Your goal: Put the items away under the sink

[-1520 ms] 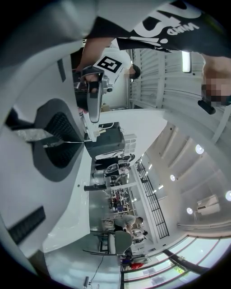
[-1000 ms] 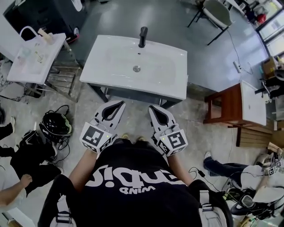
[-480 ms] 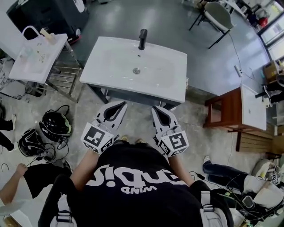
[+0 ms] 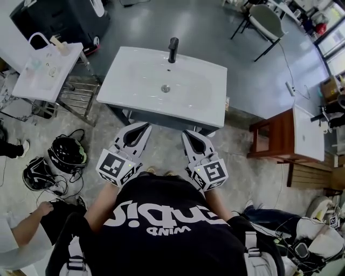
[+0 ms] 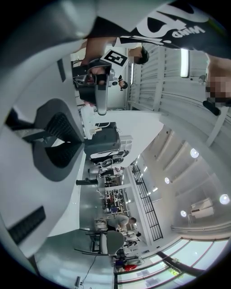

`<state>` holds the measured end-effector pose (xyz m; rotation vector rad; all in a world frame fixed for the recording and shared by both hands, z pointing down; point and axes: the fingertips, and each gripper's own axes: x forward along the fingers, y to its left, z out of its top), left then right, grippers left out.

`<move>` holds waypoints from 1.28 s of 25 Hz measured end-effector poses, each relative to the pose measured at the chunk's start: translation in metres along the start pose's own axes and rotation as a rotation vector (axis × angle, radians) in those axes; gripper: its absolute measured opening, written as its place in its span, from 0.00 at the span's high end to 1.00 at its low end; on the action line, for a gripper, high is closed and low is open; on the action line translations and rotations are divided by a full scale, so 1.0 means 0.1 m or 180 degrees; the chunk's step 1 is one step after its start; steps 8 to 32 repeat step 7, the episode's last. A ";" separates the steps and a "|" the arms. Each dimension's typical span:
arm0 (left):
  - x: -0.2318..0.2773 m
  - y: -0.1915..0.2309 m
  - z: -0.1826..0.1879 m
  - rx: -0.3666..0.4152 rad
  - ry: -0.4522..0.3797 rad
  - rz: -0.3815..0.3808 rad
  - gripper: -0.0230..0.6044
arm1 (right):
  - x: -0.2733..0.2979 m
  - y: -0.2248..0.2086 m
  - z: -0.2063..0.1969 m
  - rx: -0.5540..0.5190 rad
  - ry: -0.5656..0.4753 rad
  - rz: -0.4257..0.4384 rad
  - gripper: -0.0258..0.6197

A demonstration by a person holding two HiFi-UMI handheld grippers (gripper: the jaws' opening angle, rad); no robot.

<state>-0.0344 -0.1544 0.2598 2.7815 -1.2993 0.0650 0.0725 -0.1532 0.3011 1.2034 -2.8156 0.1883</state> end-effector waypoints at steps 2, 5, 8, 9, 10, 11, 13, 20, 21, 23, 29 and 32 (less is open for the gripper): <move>0.01 0.02 0.00 0.0016 0.0004 0.0021 0.93 | 0.02 -0.01 0.01 -0.0005 -0.0006 0.0011 0.93; 0.01 0.05 0.01 0.0034 -0.0001 0.0056 0.93 | 0.03 -0.02 0.03 -0.0014 -0.0024 0.0028 0.93; 0.01 0.07 0.02 0.0037 -0.0002 0.0080 0.93 | 0.03 -0.02 0.05 -0.0022 -0.0033 0.0037 0.93; 0.01 0.07 0.02 0.0037 -0.0002 0.0080 0.93 | 0.03 -0.02 0.05 -0.0022 -0.0033 0.0037 0.93; 0.01 0.07 0.02 0.0037 -0.0002 0.0080 0.93 | 0.03 -0.02 0.05 -0.0022 -0.0033 0.0037 0.93; 0.01 0.07 0.02 0.0037 -0.0002 0.0080 0.93 | 0.03 -0.02 0.05 -0.0022 -0.0033 0.0037 0.93; 0.01 0.07 0.02 0.0037 -0.0002 0.0080 0.93 | 0.03 -0.02 0.05 -0.0022 -0.0033 0.0037 0.93; 0.01 0.07 0.02 0.0037 -0.0002 0.0080 0.93 | 0.03 -0.02 0.05 -0.0022 -0.0033 0.0037 0.93; 0.01 0.07 0.02 0.0037 -0.0002 0.0080 0.93 | 0.03 -0.02 0.05 -0.0022 -0.0033 0.0037 0.93; 0.01 0.07 0.02 0.0037 -0.0002 0.0080 0.93 | 0.03 -0.02 0.05 -0.0022 -0.0033 0.0037 0.93; 0.01 0.07 0.02 0.0037 -0.0002 0.0080 0.93 | 0.03 -0.02 0.05 -0.0022 -0.0033 0.0037 0.93; 0.01 0.07 0.02 0.0037 -0.0002 0.0080 0.93 | 0.03 -0.02 0.05 -0.0022 -0.0033 0.0037 0.93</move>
